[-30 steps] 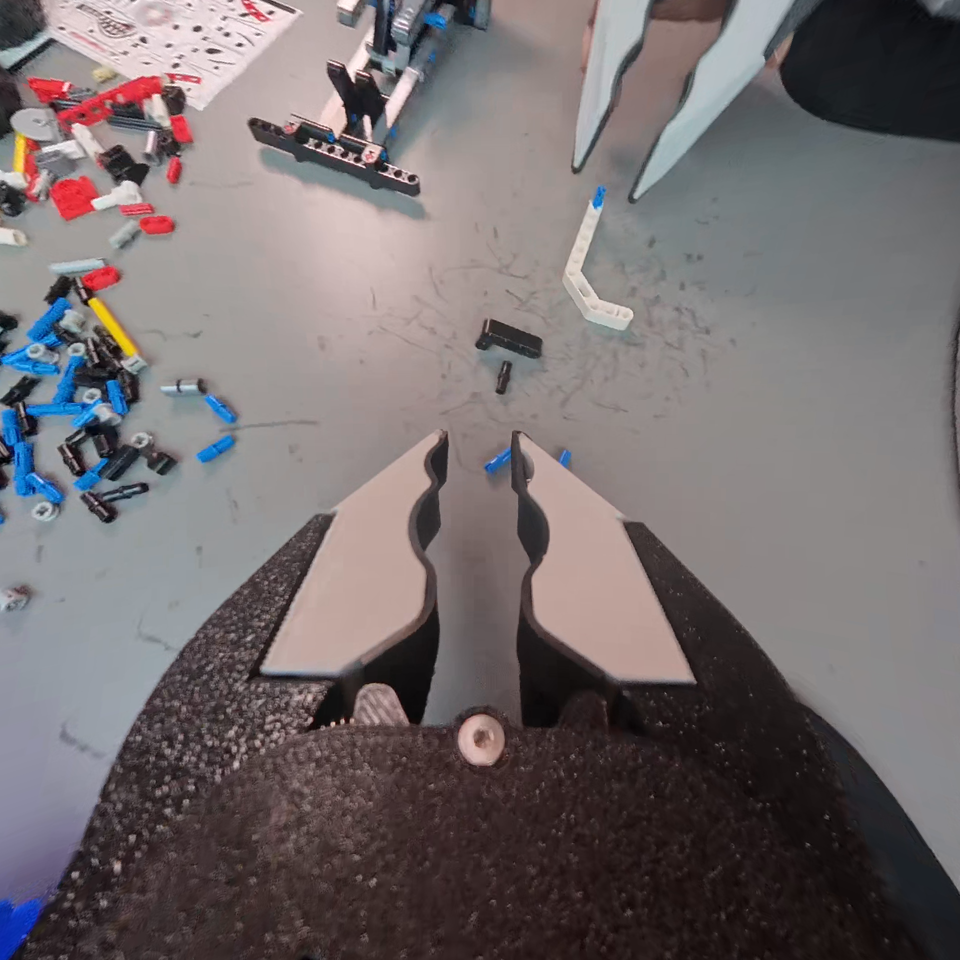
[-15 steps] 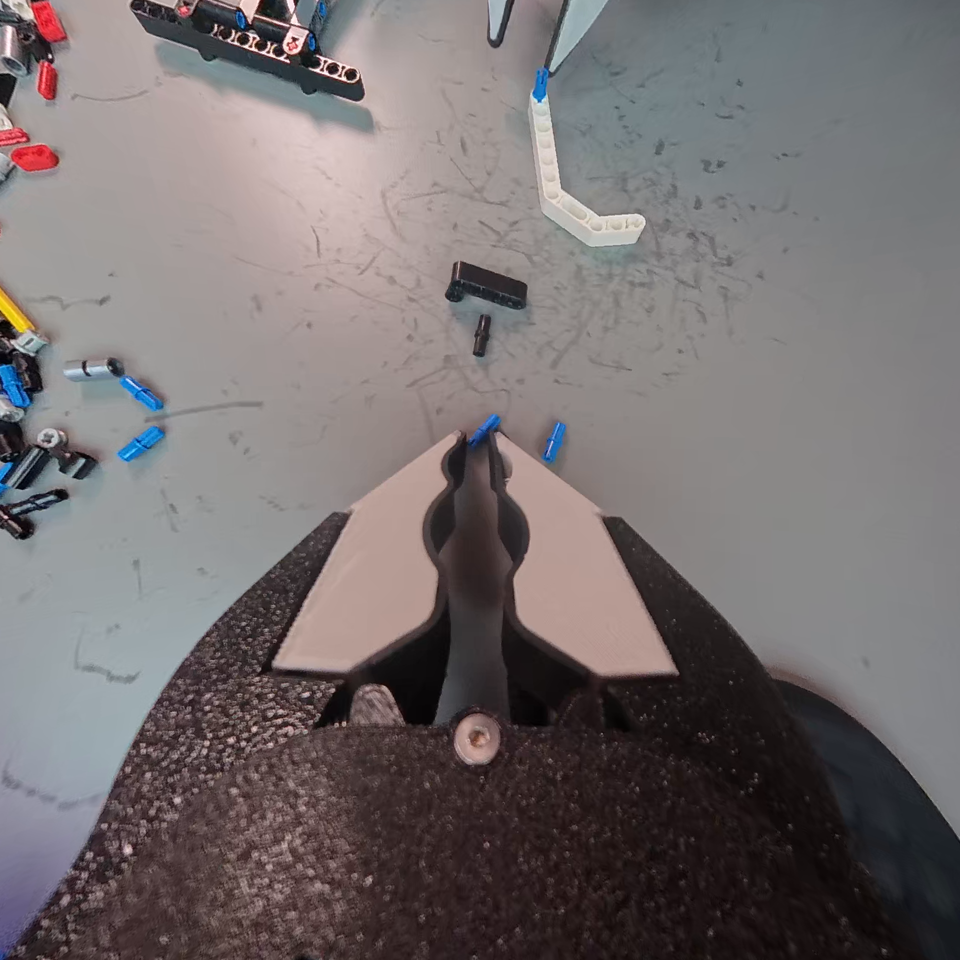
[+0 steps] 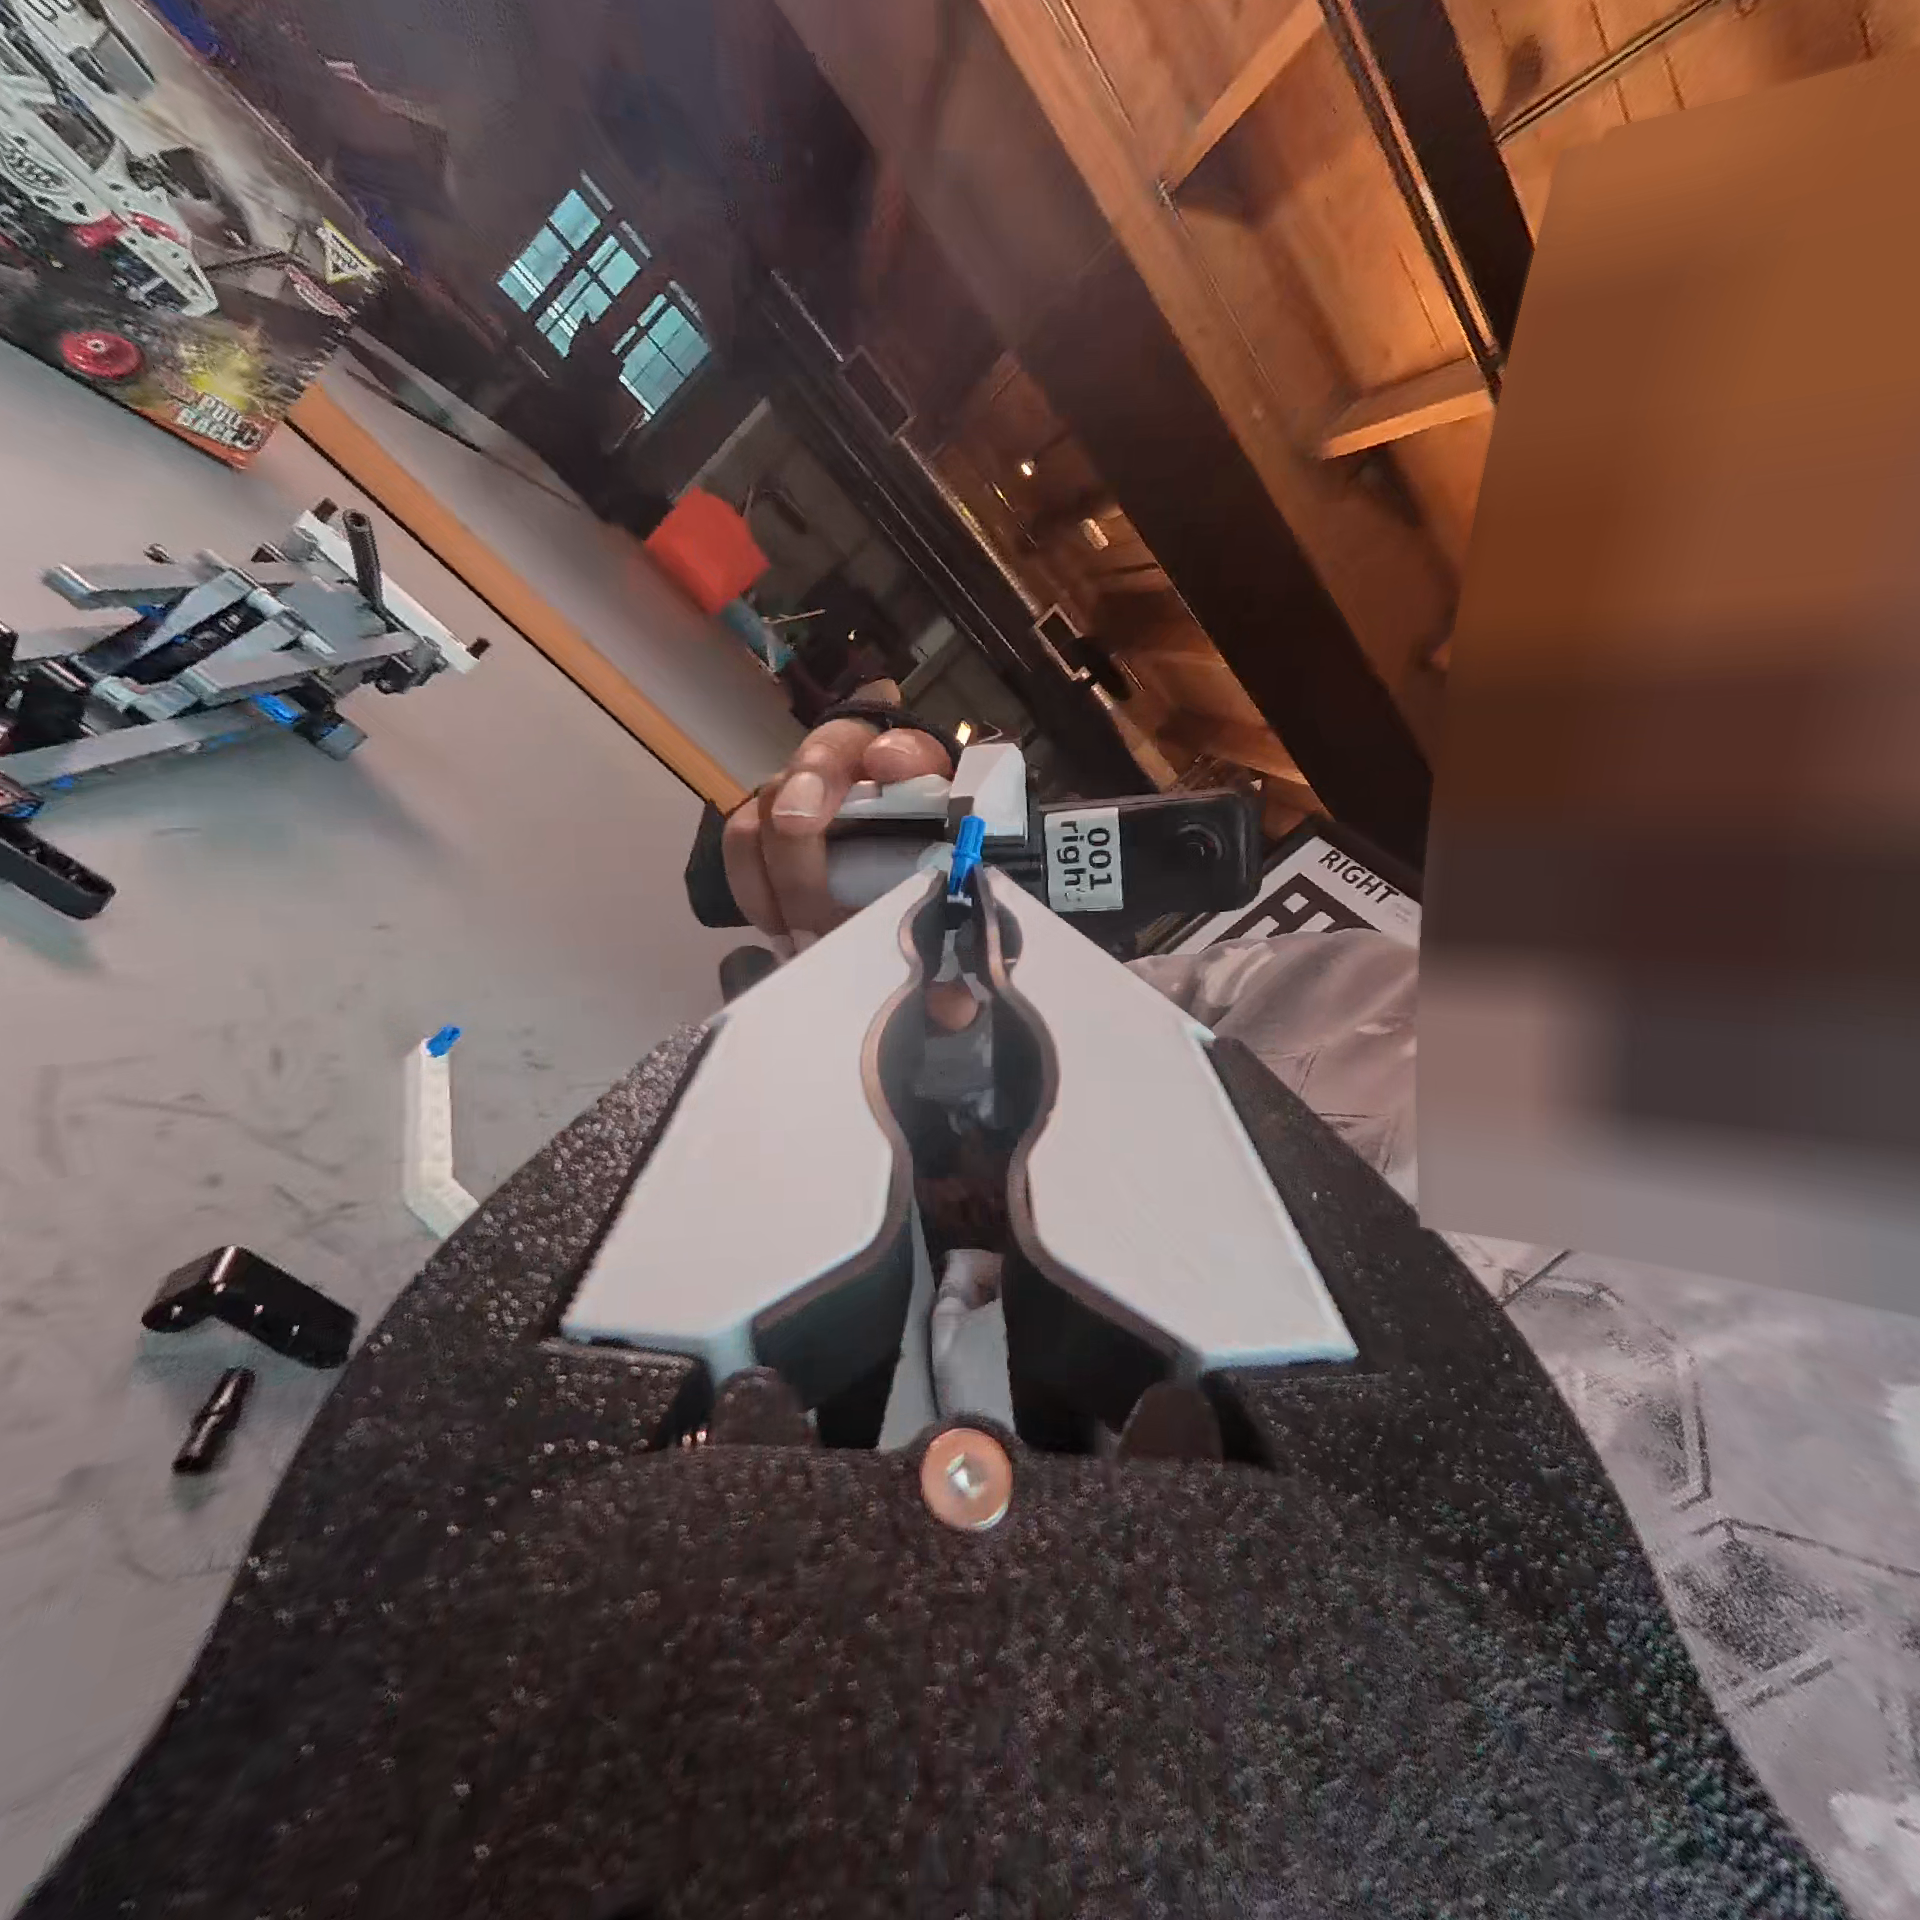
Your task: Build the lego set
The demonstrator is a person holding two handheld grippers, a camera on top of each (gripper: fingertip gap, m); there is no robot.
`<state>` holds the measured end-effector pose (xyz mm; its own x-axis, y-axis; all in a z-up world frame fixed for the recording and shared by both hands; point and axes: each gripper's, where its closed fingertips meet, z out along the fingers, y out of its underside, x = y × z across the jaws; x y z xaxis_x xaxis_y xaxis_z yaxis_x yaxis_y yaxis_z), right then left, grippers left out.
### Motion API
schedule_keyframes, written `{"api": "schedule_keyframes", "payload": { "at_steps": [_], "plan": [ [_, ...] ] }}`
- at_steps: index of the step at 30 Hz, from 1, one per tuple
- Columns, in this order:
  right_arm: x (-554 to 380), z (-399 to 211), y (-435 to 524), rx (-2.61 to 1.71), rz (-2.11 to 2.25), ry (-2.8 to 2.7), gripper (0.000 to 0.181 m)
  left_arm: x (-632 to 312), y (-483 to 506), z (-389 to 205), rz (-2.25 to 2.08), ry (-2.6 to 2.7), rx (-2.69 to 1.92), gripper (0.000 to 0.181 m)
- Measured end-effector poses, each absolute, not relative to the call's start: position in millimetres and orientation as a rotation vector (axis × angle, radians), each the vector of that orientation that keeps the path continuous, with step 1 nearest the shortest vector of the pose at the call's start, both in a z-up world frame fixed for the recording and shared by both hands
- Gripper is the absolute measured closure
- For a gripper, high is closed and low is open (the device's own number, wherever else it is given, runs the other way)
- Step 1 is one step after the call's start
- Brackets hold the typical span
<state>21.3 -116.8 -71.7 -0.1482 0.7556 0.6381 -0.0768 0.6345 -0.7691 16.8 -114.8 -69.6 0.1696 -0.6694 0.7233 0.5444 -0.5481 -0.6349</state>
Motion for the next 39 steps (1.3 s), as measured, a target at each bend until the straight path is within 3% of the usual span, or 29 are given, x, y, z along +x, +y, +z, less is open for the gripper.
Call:
{"api": "schedule_keyframes", "payload": {
  "at_steps": [16, 23, 39],
  "plan": [
    [23.9, -82.2, -127.6, -0.552, 0.838, -1.682, 0.17, 41.7, -124.8, -78.9, -1.703, 0.178, -1.504, 0.179],
    [31.9, -91.3, -128.5, -0.573, 0.916, -1.77, 0.172, 48.6, -128.2, -83.8, -1.787, 0.184, -1.526, 0.167],
    [28.7, -114.8, -122.8, -0.58, 0.799, -1.848, 0.175, 43.6, -117.9, -111.6, -1.685, 0.094, -1.696, 0.175]
  ]
}}
